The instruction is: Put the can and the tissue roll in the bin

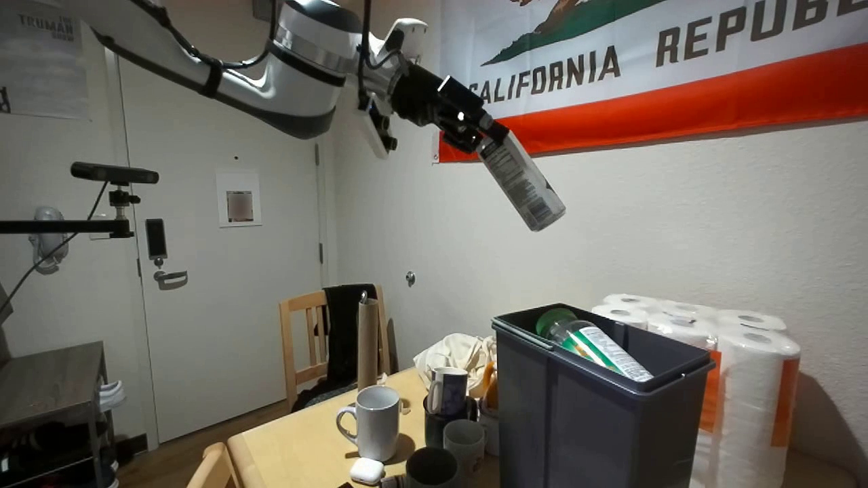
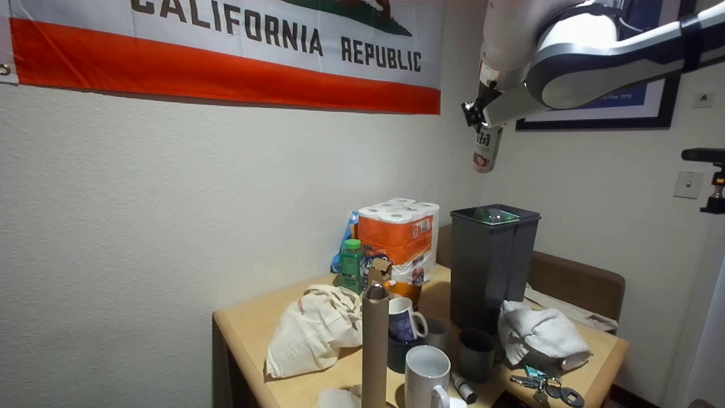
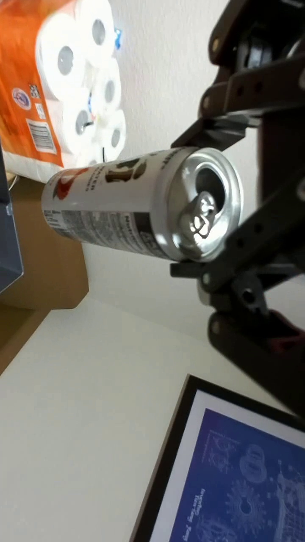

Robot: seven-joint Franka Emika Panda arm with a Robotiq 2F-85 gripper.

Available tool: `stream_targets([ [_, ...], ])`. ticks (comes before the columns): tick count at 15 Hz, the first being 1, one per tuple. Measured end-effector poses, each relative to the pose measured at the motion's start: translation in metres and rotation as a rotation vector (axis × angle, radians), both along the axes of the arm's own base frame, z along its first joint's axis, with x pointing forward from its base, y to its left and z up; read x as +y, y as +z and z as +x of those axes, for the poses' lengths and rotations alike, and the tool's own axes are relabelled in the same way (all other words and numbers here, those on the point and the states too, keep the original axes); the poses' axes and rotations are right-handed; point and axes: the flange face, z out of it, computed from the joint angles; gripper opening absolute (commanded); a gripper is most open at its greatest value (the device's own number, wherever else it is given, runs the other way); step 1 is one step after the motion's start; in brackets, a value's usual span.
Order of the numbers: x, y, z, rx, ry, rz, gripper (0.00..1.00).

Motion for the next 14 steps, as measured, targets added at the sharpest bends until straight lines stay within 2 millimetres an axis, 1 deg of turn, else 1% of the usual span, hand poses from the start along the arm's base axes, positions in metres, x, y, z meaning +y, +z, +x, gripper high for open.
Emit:
stream_targets([
  [3,-0.034,-0.035,0.019,-0.013,-0.040,0.038,0.37],
  [6,-0.054,-0.069,0.037,-0.021,-0.046,0.083,0.37],
  [8,-0.059,-0.086,0.046,-0.023,-0.035,0.114,0.37],
  [10,-0.058,-0.099,0.052,-0.015,-0.032,0.152,0.37],
  [12,-0.057,-0.107,0.055,-0.009,-0.039,0.188,0.37],
  [14,-0.056,-0.109,0.055,-0.007,-0.049,0.218,0.37],
])
